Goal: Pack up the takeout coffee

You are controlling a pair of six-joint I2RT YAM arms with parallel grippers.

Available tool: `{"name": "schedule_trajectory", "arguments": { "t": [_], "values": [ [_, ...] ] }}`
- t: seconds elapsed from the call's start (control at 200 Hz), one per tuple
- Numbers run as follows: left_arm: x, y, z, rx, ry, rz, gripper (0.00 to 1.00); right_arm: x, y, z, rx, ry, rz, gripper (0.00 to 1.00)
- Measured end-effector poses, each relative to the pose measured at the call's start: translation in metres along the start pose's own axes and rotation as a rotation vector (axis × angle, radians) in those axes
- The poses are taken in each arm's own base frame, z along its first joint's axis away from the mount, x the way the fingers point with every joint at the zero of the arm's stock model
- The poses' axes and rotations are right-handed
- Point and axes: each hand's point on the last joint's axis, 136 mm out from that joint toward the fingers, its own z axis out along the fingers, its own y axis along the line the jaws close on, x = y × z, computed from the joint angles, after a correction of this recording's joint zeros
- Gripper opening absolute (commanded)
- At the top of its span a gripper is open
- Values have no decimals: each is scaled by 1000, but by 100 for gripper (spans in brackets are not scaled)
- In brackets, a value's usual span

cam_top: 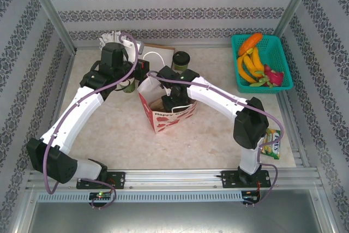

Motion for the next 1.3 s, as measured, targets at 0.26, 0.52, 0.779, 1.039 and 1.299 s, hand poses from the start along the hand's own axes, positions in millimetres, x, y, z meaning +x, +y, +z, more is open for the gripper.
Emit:
{"name": "schedule_trajectory", "arguments": {
  "t": [0.26,0.52,0.779,1.039,1.299],
  "values": [
    [4,10,0,-58,11,-57,0,31,-2,7,-20,128,-11,35],
    [13,11,-4,-58,19,-67,0,62,-6,11,-22,251,-16,34],
    [9,-4,-3,27,9,-64,0,28,0,22,-34,101,-35,34],
    [9,-6,-3,36,12,-73,0,17,-3,45,8,72,-50,34],
    [13,-4,2,34,32,-81,0,16,-6,63,19,51,-48,37]
  ]
}}
